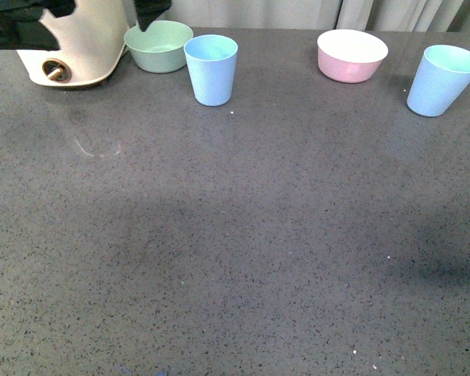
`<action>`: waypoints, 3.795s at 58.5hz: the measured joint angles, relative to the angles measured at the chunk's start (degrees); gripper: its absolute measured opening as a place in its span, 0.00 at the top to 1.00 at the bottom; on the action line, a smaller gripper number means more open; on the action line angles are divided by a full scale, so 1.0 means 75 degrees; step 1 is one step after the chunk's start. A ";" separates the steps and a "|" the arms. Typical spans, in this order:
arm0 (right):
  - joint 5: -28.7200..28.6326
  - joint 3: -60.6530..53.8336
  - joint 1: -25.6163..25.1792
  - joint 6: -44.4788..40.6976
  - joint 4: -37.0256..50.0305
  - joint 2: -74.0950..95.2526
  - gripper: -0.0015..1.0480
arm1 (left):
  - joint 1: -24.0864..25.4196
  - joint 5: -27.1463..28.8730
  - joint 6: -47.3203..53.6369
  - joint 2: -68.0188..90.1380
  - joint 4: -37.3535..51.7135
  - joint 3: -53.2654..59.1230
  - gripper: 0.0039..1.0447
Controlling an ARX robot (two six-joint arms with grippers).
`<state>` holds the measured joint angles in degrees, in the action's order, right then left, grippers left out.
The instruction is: Stack blue cups with both arms
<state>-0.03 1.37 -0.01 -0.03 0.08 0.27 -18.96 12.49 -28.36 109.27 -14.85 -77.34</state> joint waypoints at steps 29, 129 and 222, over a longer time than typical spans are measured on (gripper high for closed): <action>0.0000 0.0000 0.0000 0.0000 0.0000 0.0000 0.09 | -0.0207 0.0137 -0.0708 0.2993 -0.2081 -0.4444 0.08; 0.0000 0.0000 0.0000 0.0000 0.0000 0.0000 0.09 | -0.0460 -0.0213 -0.1810 0.6612 -0.5030 -0.9748 0.98; 0.0000 0.0000 0.0000 0.0000 0.0000 0.0000 0.09 | -0.1912 -0.0801 -0.2809 0.4345 -0.4188 -0.5590 0.83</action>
<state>-0.03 1.37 -0.01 -0.03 0.08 0.27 -33.30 6.48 -49.43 141.86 -46.26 -119.26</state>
